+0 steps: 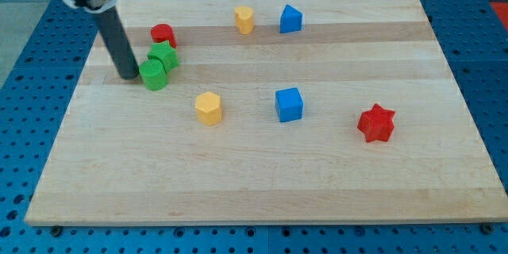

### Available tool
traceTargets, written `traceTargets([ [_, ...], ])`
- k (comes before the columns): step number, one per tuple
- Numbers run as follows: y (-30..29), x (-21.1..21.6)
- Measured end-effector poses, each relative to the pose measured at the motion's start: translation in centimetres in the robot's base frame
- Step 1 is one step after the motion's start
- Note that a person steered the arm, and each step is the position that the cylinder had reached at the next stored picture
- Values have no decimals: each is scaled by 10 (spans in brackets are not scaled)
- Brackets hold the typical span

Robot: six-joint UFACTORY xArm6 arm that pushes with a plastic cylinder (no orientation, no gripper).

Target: Slide the red star to the bottom center

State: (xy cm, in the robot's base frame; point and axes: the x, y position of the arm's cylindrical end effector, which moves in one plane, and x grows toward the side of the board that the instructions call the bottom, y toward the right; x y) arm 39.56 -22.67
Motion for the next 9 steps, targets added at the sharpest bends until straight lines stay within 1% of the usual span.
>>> traceTargets([
  [1,-10,44],
  [2,-9,107],
  [3,19,166],
  [4,87,211],
  [5,128,223],
  [6,198,223],
  [7,307,223],
  [9,480,218],
])
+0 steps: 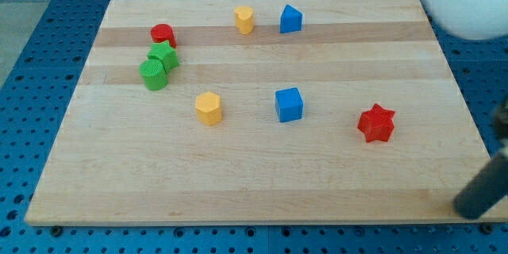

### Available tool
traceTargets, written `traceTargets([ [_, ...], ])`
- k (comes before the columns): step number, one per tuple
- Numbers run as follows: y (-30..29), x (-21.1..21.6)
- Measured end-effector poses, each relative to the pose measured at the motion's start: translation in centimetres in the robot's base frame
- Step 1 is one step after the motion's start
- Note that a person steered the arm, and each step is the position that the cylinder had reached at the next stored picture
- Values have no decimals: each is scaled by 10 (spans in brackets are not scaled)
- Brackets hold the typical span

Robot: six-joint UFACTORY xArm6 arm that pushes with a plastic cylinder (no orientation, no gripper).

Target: Slide the red star to the bottom center

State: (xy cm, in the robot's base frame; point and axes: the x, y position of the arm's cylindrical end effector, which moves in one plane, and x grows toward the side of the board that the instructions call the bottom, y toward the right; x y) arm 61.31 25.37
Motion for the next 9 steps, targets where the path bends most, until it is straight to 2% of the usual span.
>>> traceTargets([
  [1,1,-17],
  [2,1,-110],
  [4,-14,-125],
  [5,-64,-129],
  [7,-93,-129],
  [9,-149,-118],
])
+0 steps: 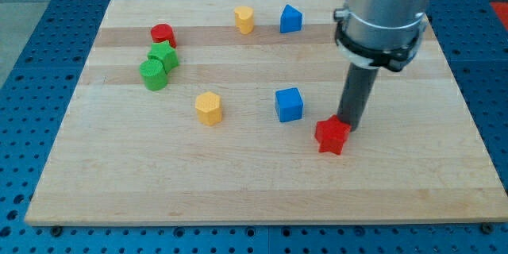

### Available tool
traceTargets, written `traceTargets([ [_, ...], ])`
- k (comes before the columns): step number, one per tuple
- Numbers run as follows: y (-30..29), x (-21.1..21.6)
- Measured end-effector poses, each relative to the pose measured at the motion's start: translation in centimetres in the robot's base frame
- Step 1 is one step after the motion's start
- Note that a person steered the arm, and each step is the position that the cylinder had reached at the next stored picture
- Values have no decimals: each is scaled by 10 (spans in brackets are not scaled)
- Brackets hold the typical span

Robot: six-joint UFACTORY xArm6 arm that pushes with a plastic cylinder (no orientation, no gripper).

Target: Slide the red star to the bottom center

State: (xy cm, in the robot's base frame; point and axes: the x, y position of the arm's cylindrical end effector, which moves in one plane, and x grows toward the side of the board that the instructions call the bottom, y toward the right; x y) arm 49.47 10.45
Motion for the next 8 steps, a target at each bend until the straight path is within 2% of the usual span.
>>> traceTargets([
  [3,-75,25],
  [4,-54,25],
  [5,19,29],
  [6,53,46],
  [8,30,35],
])
